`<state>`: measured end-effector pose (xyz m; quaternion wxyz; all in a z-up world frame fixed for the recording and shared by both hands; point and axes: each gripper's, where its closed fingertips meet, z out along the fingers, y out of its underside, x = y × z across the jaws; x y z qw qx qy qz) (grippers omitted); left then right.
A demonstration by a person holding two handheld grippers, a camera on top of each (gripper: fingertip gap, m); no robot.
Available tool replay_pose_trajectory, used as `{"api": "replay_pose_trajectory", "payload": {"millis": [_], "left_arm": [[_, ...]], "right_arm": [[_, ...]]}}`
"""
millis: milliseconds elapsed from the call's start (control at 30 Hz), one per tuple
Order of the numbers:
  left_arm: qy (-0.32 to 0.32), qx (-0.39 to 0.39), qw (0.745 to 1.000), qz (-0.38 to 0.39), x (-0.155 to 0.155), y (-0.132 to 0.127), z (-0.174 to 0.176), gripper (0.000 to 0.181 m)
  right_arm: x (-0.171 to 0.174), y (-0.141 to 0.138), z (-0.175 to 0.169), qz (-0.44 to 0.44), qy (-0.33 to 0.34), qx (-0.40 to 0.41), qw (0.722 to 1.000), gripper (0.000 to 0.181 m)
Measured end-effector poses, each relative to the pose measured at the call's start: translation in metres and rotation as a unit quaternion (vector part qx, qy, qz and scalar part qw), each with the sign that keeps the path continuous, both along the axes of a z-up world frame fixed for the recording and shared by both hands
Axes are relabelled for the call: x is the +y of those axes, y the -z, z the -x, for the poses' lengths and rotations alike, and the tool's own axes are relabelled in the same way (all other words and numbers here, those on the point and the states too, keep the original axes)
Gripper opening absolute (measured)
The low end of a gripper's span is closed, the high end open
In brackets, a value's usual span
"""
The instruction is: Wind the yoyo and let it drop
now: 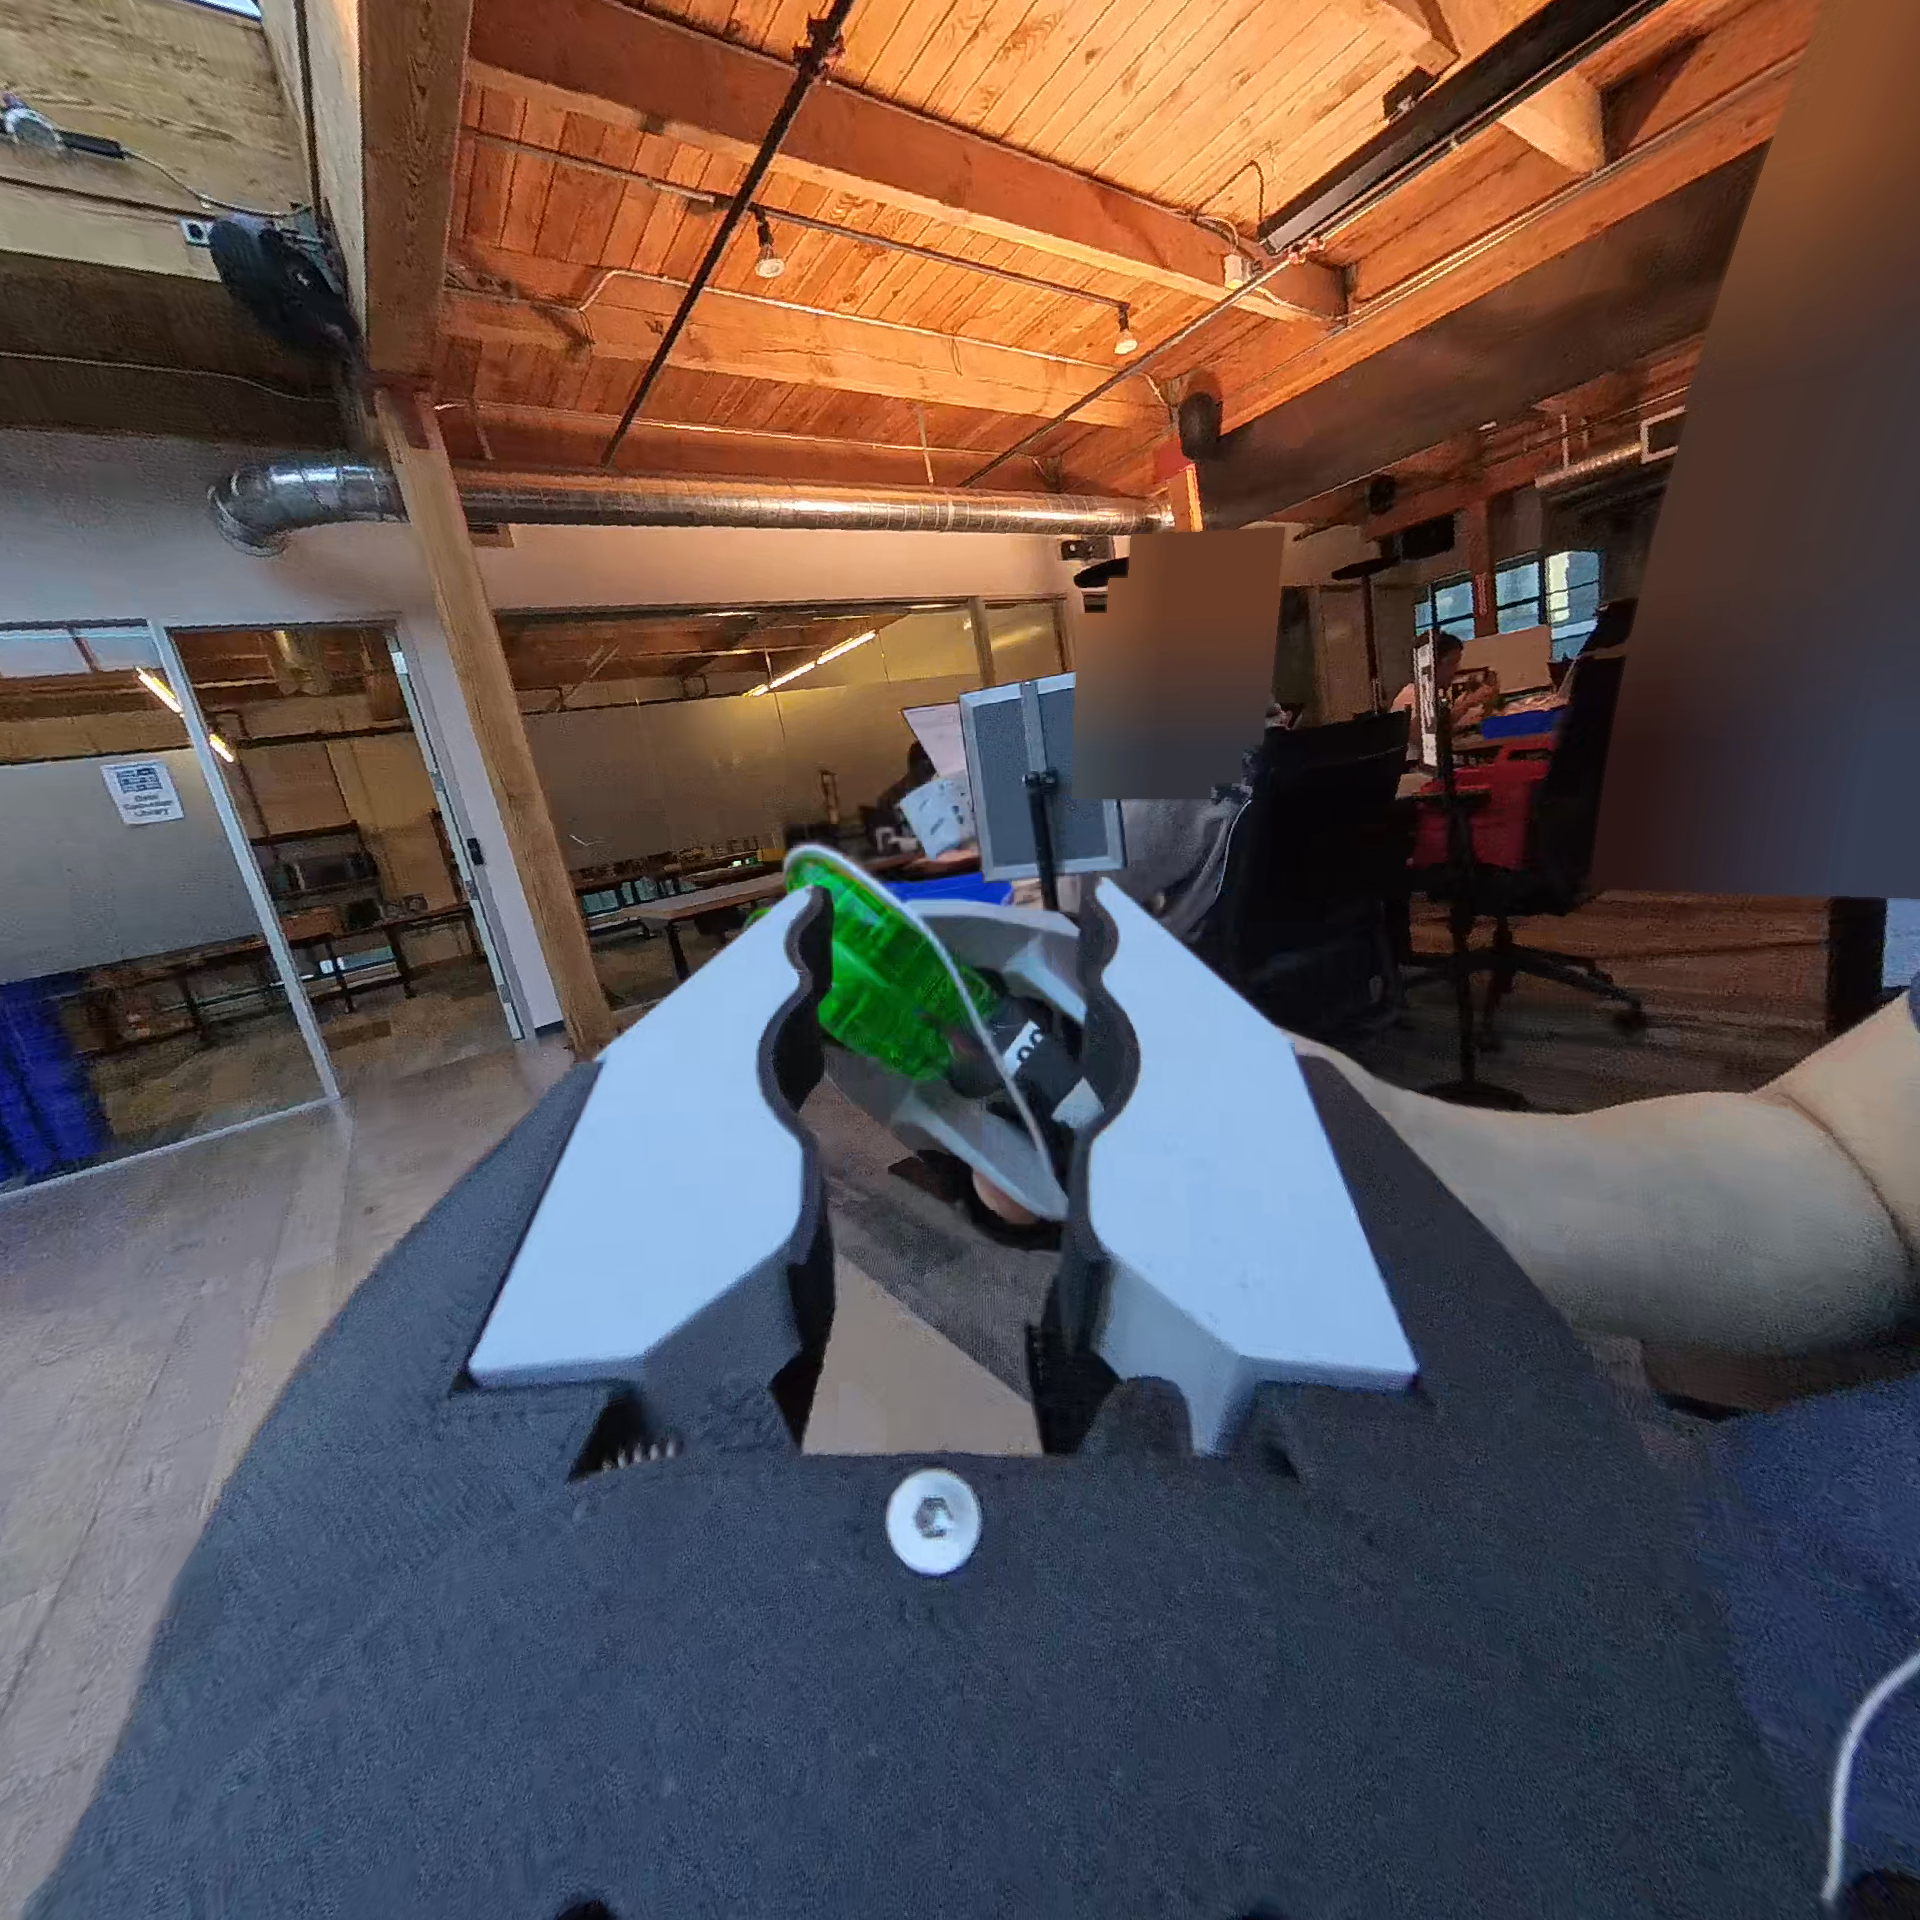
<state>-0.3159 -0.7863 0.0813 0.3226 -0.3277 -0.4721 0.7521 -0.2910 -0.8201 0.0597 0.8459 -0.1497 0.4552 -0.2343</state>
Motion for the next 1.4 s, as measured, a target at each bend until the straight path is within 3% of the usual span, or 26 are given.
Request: {"api": "replay_pose_trajectory", "payload": {"millis": [33, 133, 167, 300, 367, 400, 433, 467, 533, 600, 667, 767, 833, 900, 1000, 1100, 1167, 1400], "left_arm": [[-0.021, -0.024, 0.999, -0.012, -0.008, 0.008, -0.001, 0.043], [-0.11, -0.092, 0.988, -0.063, -0.039, 0.035, -0.01, 0.056], [-0.112, -0.092, 0.987, -0.07, -0.043, 0.039, -0.01, 0.061], [0.024, -0.055, 0.989, -0.134, -0.031, 0.048, 0.014, 0.068], [0.095, -0.045, 0.982, -0.156, -0.022, 0.055, 0.029, 0.062], [0.112, -0.042, 0.981, -0.151, -0.02, 0.056, 0.033, 0.048], [0.125, -0.037, 0.982, -0.134, -0.017, 0.055, 0.035, 0.011], [0.136, -0.028, 0.984, -0.116, -0.014, 0.051, 0.034, 0.0], [0.164, 0.0, 0.981, -0.102, -0.006, 0.039, 0.025, 0.0], [0.16, 0.033, 0.98, -0.114, -0.011, 0.03, 0.008, 0.0], [0.148, 0.042, 0.979, -0.136, -0.02, 0.033, -0.007, 0.0], [0.252, -0.071, 0.951, -0.162, 0.014, 0.061, 0.008, 0.006], [0.21, -0.112, 0.959, -0.152, 0.009, 0.069, 0.015, 0.052], [0.16, -0.084, 0.976, -0.125, -0.002, 0.06, 0.014, 0.067], [0.158, 0.01, 0.976, -0.151, -0.014, 0.038, 0.007, 0.066], [0.161, 0.078, 0.971, -0.156, -0.021, 0.024, 0.001, 0.051], [0.14, 0.072, 0.976, -0.153, -0.026, 0.027, -0.002, 0.037], [0.124, 0.038, 0.978, -0.161, -0.022, 0.023, -0.009, 0.03]], "right_arm": [[-0.004, 0.012, -0.003, -0.003, 0.008, 0.032, 0.999, 0.028], [-0.012, 0.023, 0.0, 0.069, 0.077, 0.098, 0.99, 0.027], [-0.014, 0.02, 0.003, 0.1, 0.096, 0.114, 0.984, 0.028], [-0.009, -0.005, 0.014, 0.19, 0.134, 0.149, 0.961, 0.027], [-0.005, -0.01, 0.015, 0.218, 0.142, 0.171, 0.95, 0.027], [-0.003, -0.01, 0.015, 0.23, 0.143, 0.183, 0.945, 0.027], [-0.002, -0.009, 0.015, 0.24, 0.146, 0.195, 0.94, 0.028], [-0.003, -0.008, 0.016, 0.247, 0.154, 0.204, 0.935, 0.028], [-0.012, -0.003, 0.021, 0.244, 0.18, 0.222, 0.927, 0.028], [-0.02, 0.003, 0.028, 0.214, 0.184, 0.218, 0.934, 0.028], [-0.018, -0.004, 0.035, 0.177, 0.16, 0.16, 0.958, 0.027], [-0.021, -0.022, 0.048, 0.121, 0.143, 0.058, 0.981, 0.027], [-0.025, -0.021, 0.048, 0.119, 0.152, 0.047, 0.98, 0.027], [-0.022, -0.017, 0.041, 0.122, 0.14, 0.045, 0.982, 0.028], [-0.011, -0.013, 0.026, 0.127, 0.117, 0.032, 0.984, 0.028], [-0.001, 0.001, 0.008, 0.17, 0.122, 0.063, 0.976, 0.028], [-0.001, 0.004, 0.003, 0.2, 0.151, 0.072, 0.965, 0.028], [0.0, 0.004, 0.0, 0.22, 0.161, 0.073, 0.959, 0.028]]}}
